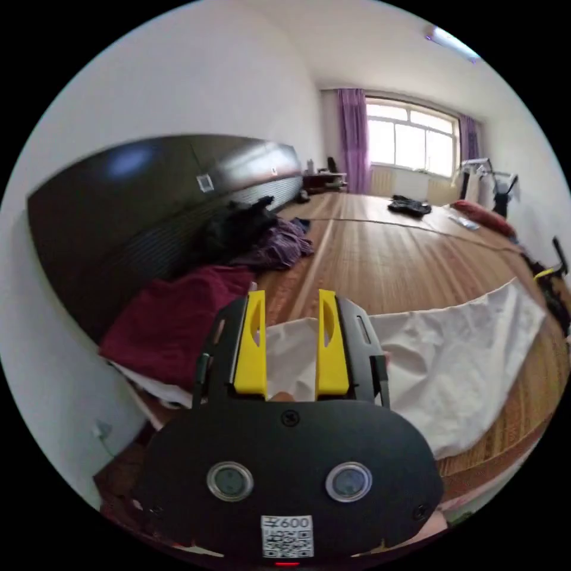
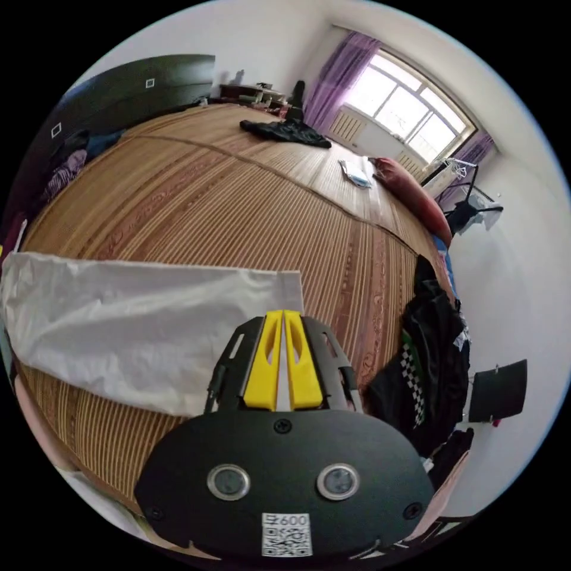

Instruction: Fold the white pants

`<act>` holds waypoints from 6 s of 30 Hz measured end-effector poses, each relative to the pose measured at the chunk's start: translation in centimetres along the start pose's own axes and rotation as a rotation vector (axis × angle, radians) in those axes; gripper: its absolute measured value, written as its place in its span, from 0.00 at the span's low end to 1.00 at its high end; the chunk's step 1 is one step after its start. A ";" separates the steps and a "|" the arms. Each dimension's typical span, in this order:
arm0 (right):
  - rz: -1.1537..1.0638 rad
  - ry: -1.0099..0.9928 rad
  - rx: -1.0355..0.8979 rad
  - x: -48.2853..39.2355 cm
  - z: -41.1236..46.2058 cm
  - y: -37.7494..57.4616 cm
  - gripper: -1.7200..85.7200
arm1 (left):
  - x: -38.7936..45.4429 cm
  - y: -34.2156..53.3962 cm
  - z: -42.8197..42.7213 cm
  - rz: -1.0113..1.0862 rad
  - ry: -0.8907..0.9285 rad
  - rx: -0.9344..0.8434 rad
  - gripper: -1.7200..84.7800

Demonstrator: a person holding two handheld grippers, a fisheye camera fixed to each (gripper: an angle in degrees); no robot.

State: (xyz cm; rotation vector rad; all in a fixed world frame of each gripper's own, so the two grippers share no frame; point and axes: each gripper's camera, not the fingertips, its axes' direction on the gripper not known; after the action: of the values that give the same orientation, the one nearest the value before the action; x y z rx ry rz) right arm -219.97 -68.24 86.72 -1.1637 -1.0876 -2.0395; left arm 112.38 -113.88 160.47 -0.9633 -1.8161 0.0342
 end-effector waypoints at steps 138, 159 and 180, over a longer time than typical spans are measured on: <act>0.184 -0.014 0.381 -1.7 -19.6 79.2 0.04 | 14.0 44.0 1.6 0.610 0.321 -0.283 0.16; -0.427 -0.387 0.655 -25.9 -9.2 104.1 0.13 | 13.2 46.2 0.0 0.524 0.347 -0.419 0.03; -0.380 -0.513 0.734 -22.9 8.5 107.3 0.19 | -2.8 42.1 -2.0 0.509 0.598 -0.445 0.03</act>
State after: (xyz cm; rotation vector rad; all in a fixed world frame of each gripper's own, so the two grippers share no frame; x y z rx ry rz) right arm -123.37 -115.71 109.58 -1.1420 -2.2075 -1.3483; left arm 139.25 -87.85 140.91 -1.5394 -1.0133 -0.3224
